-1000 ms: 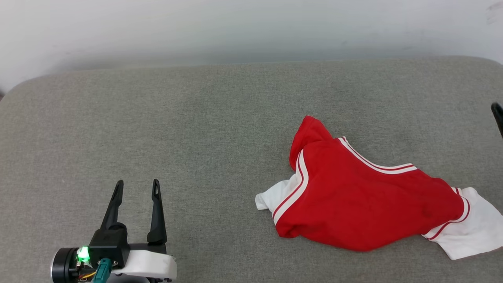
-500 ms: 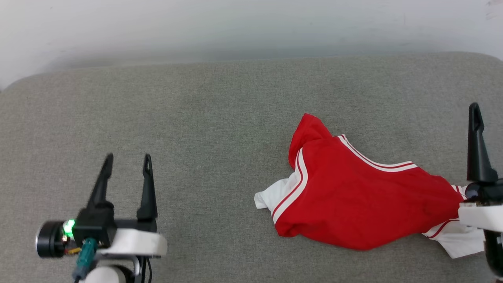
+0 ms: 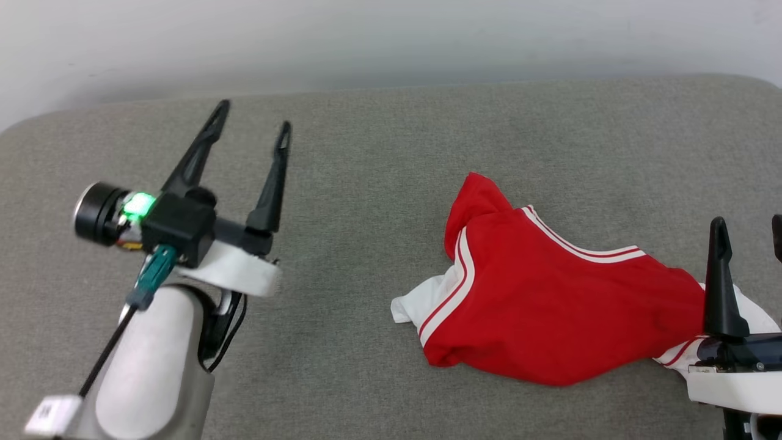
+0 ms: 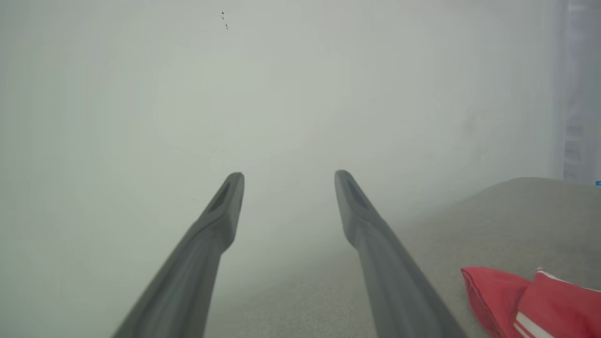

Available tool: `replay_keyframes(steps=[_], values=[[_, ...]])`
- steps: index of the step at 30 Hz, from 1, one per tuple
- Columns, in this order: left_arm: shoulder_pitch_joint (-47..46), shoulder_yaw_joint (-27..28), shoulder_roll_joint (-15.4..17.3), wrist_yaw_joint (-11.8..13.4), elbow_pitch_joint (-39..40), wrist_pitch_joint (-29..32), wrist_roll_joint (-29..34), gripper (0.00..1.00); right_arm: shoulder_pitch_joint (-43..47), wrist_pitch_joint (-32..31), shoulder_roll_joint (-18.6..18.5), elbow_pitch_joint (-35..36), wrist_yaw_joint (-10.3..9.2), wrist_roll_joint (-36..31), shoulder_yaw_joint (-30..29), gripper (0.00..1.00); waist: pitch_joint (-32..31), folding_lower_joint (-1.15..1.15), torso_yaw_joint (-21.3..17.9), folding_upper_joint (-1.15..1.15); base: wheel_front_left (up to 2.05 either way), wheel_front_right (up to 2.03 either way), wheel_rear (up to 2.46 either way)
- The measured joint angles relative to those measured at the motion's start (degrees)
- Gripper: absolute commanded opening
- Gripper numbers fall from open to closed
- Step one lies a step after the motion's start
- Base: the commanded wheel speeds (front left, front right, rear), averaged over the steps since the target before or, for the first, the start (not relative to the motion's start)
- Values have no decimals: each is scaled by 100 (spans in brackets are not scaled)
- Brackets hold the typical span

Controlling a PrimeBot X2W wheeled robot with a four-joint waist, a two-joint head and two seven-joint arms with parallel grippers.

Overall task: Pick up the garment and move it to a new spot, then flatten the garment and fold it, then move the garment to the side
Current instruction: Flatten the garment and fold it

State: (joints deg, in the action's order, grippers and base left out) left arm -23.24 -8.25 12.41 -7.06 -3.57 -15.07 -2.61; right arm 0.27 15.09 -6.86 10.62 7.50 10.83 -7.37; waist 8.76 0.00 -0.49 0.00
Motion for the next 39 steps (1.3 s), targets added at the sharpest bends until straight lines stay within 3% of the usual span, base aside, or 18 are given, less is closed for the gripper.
replay_keyframes(steps=[3,10,19,23,30,35,39], values=[[-455,-489,283,-29,-236,249,-232,100,10,0,52,56,0,-35,15,100,55,0,-69,0,0,0,0],[-1703,-2180,1205,-34,-438,1722,-1336,100,-3,0,129,107,0,-175,89,100,254,0,-198,0,0,0,0],[-2991,-4429,1890,-34,-349,3806,-3350,100,-158,0,136,30,0,-270,238,100,504,1,-390,0,0,0,0],[-3405,-5285,1965,-35,-229,4606,-4294,100,-197,0,135,12,0,-310,301,100,613,1,-469,0,0,0,0],[-3971,-6363,1901,-34,-428,5258,-4925,100,-417,0,132,16,0,-432,472,100,872,1,-618,0,0,0,0],[-4038,-6506,1773,-34,-579,5700,-5012,100,-591,0,142,-8,0,-437,525,100,1088,0,-758,0,0,0,0],[-3638,-6509,1745,-33,-463,6437,-4681,100,-686,0,159,-41,0,-454,615,100,1263,0,-870,0,0,0,0]])
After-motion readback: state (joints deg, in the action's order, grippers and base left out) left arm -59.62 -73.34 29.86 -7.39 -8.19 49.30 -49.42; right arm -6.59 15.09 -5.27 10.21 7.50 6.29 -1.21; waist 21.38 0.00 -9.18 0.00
